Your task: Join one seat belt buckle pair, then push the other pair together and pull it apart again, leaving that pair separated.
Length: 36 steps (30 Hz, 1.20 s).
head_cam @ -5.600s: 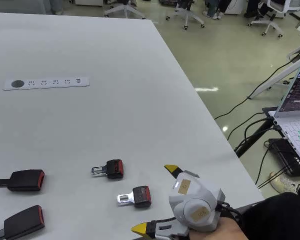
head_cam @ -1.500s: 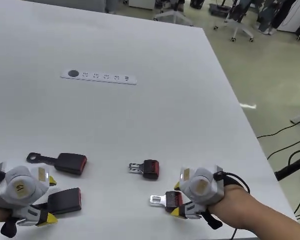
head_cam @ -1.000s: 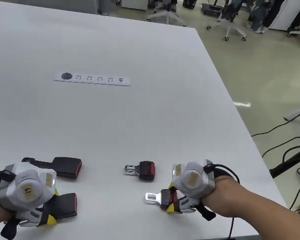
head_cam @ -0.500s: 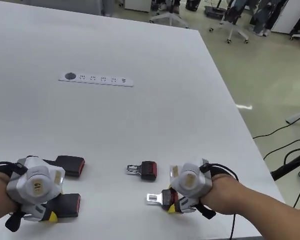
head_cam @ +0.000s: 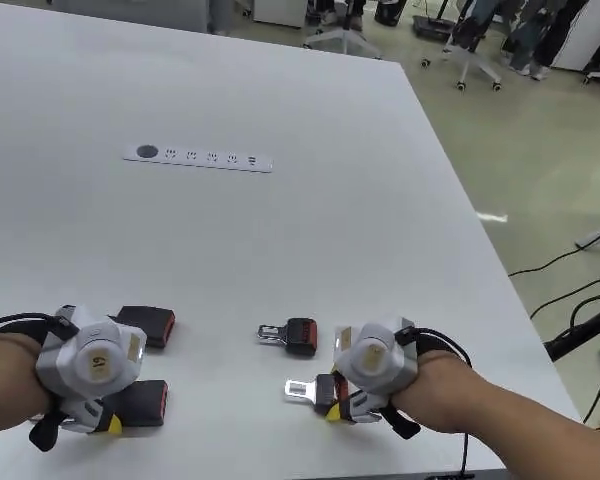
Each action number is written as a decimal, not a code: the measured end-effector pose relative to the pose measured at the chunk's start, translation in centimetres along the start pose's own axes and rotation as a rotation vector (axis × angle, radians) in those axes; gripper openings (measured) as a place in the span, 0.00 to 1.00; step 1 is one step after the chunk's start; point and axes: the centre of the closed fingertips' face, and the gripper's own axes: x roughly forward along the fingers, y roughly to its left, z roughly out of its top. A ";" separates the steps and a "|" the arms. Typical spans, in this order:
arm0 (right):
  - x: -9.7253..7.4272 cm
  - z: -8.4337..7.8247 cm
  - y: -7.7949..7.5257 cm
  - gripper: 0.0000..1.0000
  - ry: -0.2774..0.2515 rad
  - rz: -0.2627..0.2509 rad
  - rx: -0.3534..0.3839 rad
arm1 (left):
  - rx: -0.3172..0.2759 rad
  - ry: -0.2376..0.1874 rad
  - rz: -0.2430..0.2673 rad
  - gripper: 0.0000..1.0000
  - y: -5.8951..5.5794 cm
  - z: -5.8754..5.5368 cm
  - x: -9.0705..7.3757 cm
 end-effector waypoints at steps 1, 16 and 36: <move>0.0 0.1 0.1 0.33 -0.003 0.002 0.004 | -0.001 0.000 0.000 0.33 0.0 0.0 0.0; 2.0 5.9 1.8 0.34 -0.113 0.020 0.030 | 0.000 -0.006 -0.005 0.33 0.0 0.1 0.0; 4.8 12.9 3.3 0.34 -0.122 0.047 -0.106 | 0.021 0.008 -0.017 0.33 -0.1 0.2 0.0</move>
